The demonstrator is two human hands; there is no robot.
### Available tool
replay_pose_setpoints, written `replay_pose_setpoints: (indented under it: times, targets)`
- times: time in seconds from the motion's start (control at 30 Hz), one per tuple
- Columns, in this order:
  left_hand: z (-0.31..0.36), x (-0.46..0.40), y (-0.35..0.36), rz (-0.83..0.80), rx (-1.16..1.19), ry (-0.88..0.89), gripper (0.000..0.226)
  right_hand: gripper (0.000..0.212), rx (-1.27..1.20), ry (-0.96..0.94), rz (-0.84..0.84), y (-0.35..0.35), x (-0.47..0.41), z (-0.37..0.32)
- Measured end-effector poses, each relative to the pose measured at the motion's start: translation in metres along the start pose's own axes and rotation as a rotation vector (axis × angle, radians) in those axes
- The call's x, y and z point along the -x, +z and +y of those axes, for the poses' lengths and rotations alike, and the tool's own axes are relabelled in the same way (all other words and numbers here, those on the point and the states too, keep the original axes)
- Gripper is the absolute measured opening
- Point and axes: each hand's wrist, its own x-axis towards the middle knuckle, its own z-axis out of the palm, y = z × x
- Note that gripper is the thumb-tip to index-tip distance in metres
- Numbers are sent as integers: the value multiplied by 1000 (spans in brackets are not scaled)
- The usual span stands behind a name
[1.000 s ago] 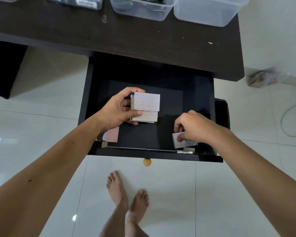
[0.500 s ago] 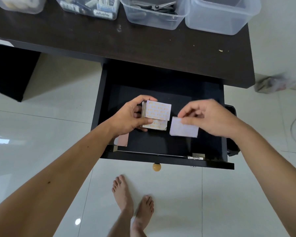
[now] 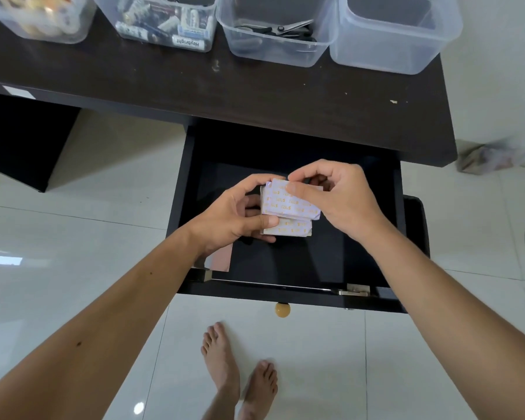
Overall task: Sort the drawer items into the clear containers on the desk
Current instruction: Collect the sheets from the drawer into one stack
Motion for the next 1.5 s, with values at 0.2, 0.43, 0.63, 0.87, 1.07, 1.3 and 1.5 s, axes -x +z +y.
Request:
replay_pose_setpoints:
  times: [0.2, 0.43, 0.63, 0.87, 1.07, 1.3, 1.5]
  targets:
    - [10, 11, -4, 31, -8, 38, 65, 19, -67, -48, 95, 15, 1, -6]
    - [40, 78, -61, 160, -80, 153, 63, 25, -209, -42, -4, 44, 6, -13]
    - [42, 104, -105, 321, -113, 213, 60, 26, 67, 47, -377, 97, -10, -10]
    - [32, 107, -110, 346, -74, 195, 64, 48, 434, -55, -457, 128, -14, -8]
    - [30, 107, -109, 344, -59, 193, 66, 30, 524, -93, -535, 131, -7, 0]
    - [29, 107, -108, 341, -50, 195, 65, 24, 242, 31, -621, 119, -4, -2]
    - [26, 108, -107, 352, -33, 195, 67, 19, 23, 81, -582, 92, 6, -28]
